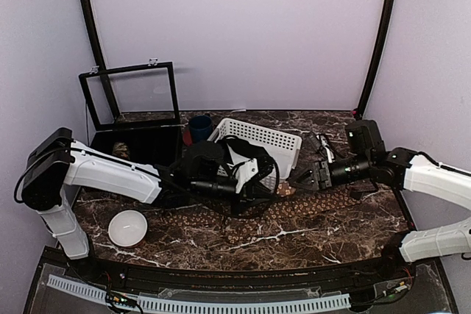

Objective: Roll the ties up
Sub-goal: Flatten out the tie at the center of the board.

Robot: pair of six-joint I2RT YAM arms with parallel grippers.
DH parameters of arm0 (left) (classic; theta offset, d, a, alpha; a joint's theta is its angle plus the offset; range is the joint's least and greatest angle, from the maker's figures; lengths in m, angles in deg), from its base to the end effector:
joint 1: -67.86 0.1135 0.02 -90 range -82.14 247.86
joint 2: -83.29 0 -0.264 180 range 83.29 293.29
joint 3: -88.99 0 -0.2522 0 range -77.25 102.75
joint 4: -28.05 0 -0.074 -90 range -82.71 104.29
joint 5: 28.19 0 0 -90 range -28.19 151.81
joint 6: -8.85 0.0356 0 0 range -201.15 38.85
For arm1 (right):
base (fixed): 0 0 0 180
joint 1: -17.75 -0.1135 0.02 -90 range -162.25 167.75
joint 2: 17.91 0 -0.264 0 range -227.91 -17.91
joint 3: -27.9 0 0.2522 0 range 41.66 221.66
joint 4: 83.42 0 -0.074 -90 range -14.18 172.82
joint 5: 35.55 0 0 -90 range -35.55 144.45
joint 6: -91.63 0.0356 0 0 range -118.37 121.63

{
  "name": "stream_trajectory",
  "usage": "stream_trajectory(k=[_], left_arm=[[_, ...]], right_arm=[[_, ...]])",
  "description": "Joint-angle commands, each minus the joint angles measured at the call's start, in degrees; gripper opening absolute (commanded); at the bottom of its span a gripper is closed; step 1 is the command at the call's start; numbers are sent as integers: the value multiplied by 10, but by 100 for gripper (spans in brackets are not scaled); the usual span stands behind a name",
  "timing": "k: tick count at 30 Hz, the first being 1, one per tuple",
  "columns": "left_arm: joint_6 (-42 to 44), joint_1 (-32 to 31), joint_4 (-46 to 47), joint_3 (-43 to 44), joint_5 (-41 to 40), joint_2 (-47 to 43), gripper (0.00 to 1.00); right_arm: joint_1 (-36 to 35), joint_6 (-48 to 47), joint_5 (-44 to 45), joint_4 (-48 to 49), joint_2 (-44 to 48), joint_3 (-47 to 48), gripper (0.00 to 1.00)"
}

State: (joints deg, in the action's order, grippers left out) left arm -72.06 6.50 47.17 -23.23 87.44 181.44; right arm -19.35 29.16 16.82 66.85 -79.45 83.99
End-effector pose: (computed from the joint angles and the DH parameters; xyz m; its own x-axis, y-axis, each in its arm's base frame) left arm 0.1682 -0.3401 0.2266 0.0648 0.1785 -0.9818 0.9969 0.0320 0.0716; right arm 0.1694 0.1553 0.2628 -0.8123 -0.1554 -0.5622 -0.5642 0.4538 0.6897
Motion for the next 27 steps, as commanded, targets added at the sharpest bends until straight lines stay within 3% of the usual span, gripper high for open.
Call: stream_trajectory(k=[1,7,10,19,27], left_arm=[[-31,9,-228,103,-79,54,0],[-72,36,-458,255,-58,182,0],[-76,43,-526,315,-37,228,0],[-97,45,-608,415,0,310,0],[-98,42,-611,433,13,318,0]], right_arm=[[54,61,55,59,16,-45,54],[112,94,105,97,-15,-98,48],[131,101,127,105,-36,-118,41],[163,115,132,162,-82,-161,37],[171,120,133,200,-132,-171,31]])
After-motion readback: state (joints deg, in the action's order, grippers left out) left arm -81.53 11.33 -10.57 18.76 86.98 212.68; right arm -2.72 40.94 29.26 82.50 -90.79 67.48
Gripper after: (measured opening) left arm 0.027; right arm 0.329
